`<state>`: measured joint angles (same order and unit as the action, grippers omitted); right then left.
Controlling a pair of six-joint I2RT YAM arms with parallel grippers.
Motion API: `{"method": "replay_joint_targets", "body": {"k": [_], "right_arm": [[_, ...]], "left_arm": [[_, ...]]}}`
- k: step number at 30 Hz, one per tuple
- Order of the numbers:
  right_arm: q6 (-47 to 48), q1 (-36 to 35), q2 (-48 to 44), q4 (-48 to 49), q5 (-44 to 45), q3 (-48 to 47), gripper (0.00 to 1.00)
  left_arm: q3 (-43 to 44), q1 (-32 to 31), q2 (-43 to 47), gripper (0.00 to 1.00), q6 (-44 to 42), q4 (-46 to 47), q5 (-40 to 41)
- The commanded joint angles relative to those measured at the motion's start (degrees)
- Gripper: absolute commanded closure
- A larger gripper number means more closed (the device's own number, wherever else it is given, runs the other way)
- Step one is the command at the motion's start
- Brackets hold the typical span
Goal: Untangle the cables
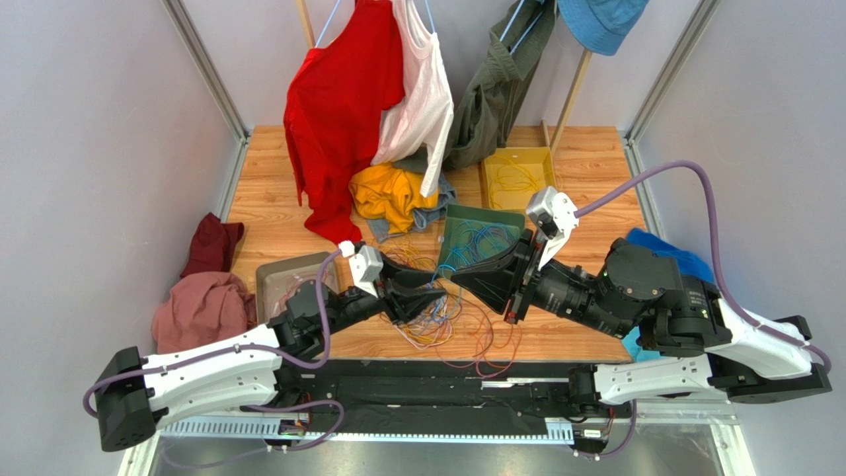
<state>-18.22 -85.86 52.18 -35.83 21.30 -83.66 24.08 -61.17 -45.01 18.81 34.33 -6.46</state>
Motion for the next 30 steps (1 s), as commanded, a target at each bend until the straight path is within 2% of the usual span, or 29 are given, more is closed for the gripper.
{"method": "replay_joint_targets", "body": {"k": [1, 3, 4, 6, 12, 21, 26, 30], "right_arm": [[-0.9, -0.4, -3.5, 3.6, 1.1, 4.4, 0.68], [-1.4, -0.4, -4.3, 4.6, 1.8, 6.5, 0.51], [-1.6, -0.4, -5.2, 4.9, 2.0, 8.6, 0.49], [-2.0, -0.4, -5.9, 6.5, 3.0, 11.5, 0.45], [-1.6, -0.4, -9.2, 14.7, 5.9, 23.5, 0.45], [1.3, -0.4, -5.5, 27.6, 2.3, 28.2, 0.44], [2.7, -0.4, -6.2, 39.0, 1.9, 33.2, 0.44], [3.9, -0.3, -6.3, 43.2, 0.9, 34.6, 0.45]], "left_arm": [[6.5, -0.4, 7.8, 1.00, -1.2, -13.1, 5.8], [10.2, -0.4, 10.4, 1.00, -2.3, -19.4, 10.5], [13.9, -0.4, 11.4, 1.00, -2.8, -24.3, 11.4], [17.3, -0.4, 13.1, 1.00, -3.0, -28.3, 13.7], [28.1, -0.4, 12.0, 1.00, 0.9, -38.4, 13.2], [35.2, -0.4, 6.5, 1.00, 5.3, -40.7, 8.6], [36.5, -0.4, 4.9, 1.00, 6.6, -40.7, 7.7], [36.8, -0.3, 4.2, 1.00, 6.9, -40.9, 7.5]]}}
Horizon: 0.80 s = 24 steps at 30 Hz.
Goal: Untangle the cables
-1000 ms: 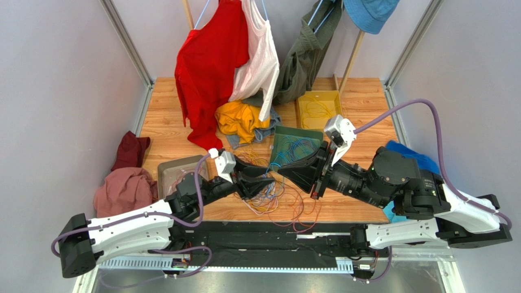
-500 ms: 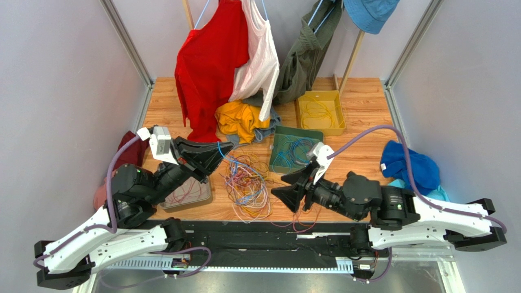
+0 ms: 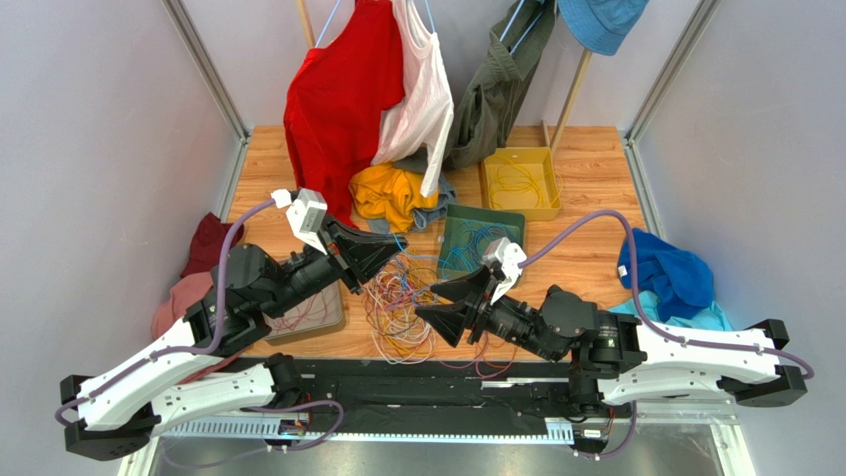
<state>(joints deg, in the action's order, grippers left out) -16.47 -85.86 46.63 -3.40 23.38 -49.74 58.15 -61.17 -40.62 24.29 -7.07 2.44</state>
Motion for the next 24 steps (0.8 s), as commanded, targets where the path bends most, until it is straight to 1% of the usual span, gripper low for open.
{"method": "replay_joint_targets", "body": {"k": [1, 10, 11, 19, 21, 22, 23, 24], "right_arm": [[2.6, -0.4, -0.7, 11.4, -1.3, 0.6, 0.45], [5.6, -0.3, 3.5, 12.2, -0.8, -1.9, 0.49], [6.0, -0.3, 4.6, 12.2, -0.8, -2.4, 0.49], [8.2, 0.3, 9.4, 12.5, 1.2, -4.7, 0.51], [7.9, 0.9, 10.0, 12.8, 0.4, -4.6, 0.59], [7.5, 1.0, 10.0, 13.2, -0.6, -4.4, 0.66], [7.5, 1.0, 9.9, 13.6, -1.4, -4.1, 0.84], [7.4, 1.1, 9.4, 14.0, -2.5, -3.9, 0.92]], "left_arm": [[2.8, -0.4, -0.2, 1.00, 1.6, 0.6, -1.3], [3.1, -0.4, -2.2, 1.00, 2.6, 1.8, -2.1], [3.3, -0.4, -2.3, 1.00, 2.7, 1.8, -3.1], [3.3, -0.4, -1.7, 1.00, 3.4, 1.4, -3.8], [3.3, -0.4, -1.5, 1.00, 3.4, 1.4, -3.8], [3.3, -0.4, -1.4, 1.00, 3.3, 1.4, -3.8], [3.2, -0.4, -1.3, 1.00, 3.0, 1.0, -3.7], [3.2, -0.4, -1.2, 1.00, 3.0, 0.9, -3.4]]}}
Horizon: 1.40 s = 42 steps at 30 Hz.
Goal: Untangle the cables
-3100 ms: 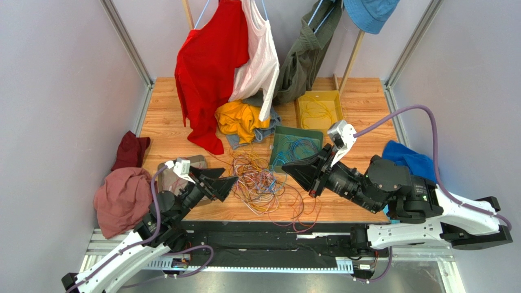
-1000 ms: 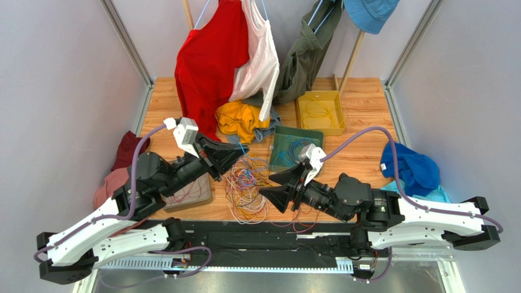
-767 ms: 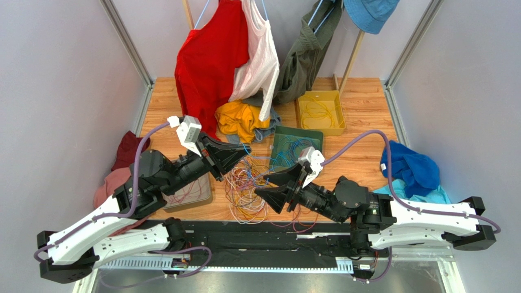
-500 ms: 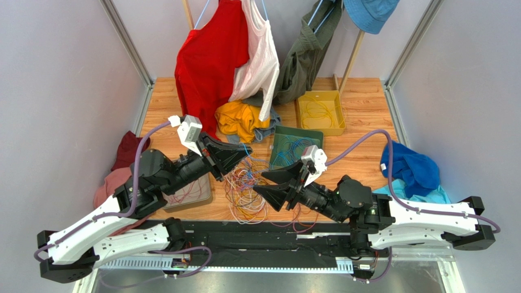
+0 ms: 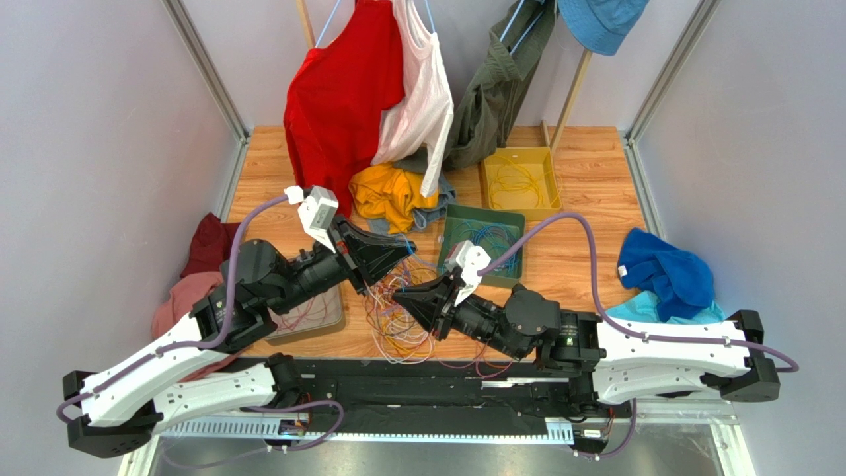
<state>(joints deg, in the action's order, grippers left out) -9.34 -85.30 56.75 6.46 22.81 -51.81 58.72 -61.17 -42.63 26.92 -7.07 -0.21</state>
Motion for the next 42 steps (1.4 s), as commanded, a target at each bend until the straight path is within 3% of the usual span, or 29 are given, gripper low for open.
{"method": "replay_joint_targets", "body": {"k": [1, 7, 10, 12, 15, 16, 18, 22, 28, 36, 42], "right_arm": [[0.2, 0.4, -1.2, 5.2, -5.1, -1.5, 0.97], [-1.8, 0.5, -5.5, 6.5, -18.3, -0.9, 1.00], [-3.5, 0.4, -9.4, 6.1, -20.8, -0.7, 1.00], [-4.1, 0.5, -13.1, 5.4, -20.9, -0.4, 1.00], [-3.9, 0.5, -18.2, 2.4, -18.9, -0.1, 1.00], [-3.8, 0.4, -19.4, 0.5, -17.3, -0.2, 1.00], [-3.3, 0.4, -22.6, -1.4, -15.4, -0.1, 1.00], [-3.2, 0.5, -26.0, -5.3, -12.1, 0.0, 1.00], [-3.7, 0.5, -26.0, -8.0, -9.6, 0.1, 1.00], [-5.7, 0.5, -21.0, -7.0, -6.5, 0.0, 1.00], [-7.7, 0.5, -17.0, -4.7, -1.0, 0.8, 1.00]], "left_arm": [[2.5, -0.4, 0.9, 1.00, 0.1, 0.7, -0.2], [-0.6, -0.3, 1.6, 1.00, -2.3, 0.9, 5.4], [-3.2, -0.4, 2.6, 1.00, -3.3, 0.7, 9.8], [-4.4, -0.4, 3.5, 0.93, -2.8, -1.3, 13.3], [-5.8, -0.4, 5.8, 0.54, -2.5, -4.3, 18.7], [-6.2, -0.4, 6.6, 0.26, -1.8, -5.0, 21.6], [-8.0, -0.4, 9.6, 0.06, -1.1, -6.5, 24.3], [-13.7, -0.3, 16.5, 0.05, -2.0, -3.4, 23.3], [-27.5, -0.3, 25.5, 0.04, -5.7, 21.5, 8.1], [-23.8, -0.4, 13.8, 0.04, -5.5, 31.1, -5.8], [-23.8, -0.4, 11.8, 0.03, -6.7, 35.2, -5.3]]}}
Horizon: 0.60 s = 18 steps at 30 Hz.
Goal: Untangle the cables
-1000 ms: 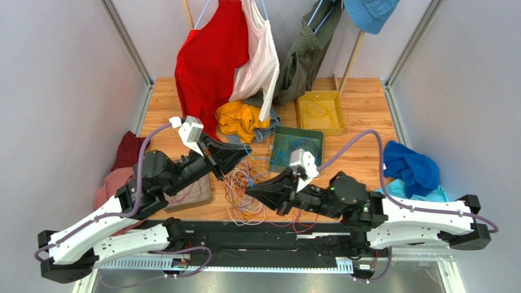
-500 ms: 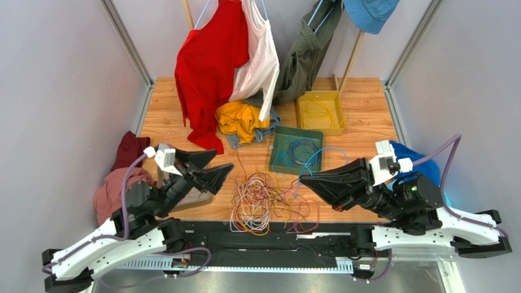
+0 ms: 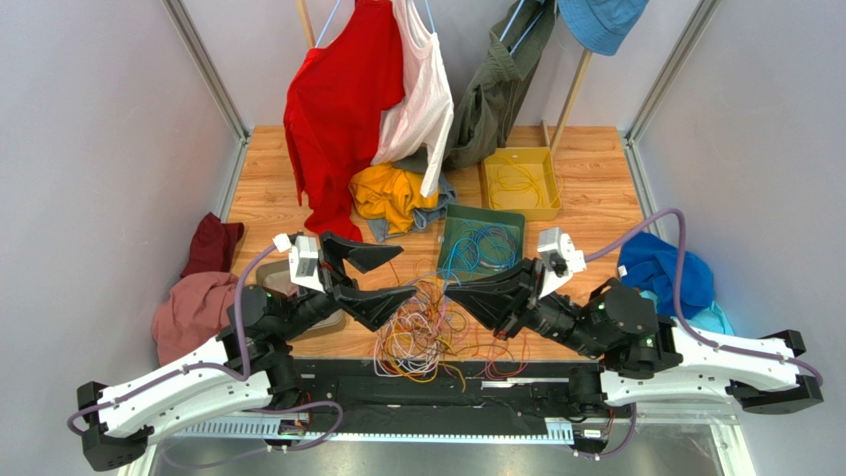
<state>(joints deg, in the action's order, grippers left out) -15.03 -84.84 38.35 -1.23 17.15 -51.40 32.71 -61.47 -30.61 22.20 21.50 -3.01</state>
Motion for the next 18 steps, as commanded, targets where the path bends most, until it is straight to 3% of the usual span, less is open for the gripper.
{"method": "replay_joint_targets", "body": {"k": [1, 18], "right_arm": [[-2.2, 0.0, 2.2, 3.5, 4.7, 0.6, 1.00], [-2.6, 0.0, 5.2, 6.5, 1.1, 0.3, 1.00]], "left_arm": [[1.9, -0.1, -0.6, 0.03, -2.2, 6.6, -2.3], [-0.8, -0.1, -6.0, 0.02, -2.0, 7.9, -5.4]]}}
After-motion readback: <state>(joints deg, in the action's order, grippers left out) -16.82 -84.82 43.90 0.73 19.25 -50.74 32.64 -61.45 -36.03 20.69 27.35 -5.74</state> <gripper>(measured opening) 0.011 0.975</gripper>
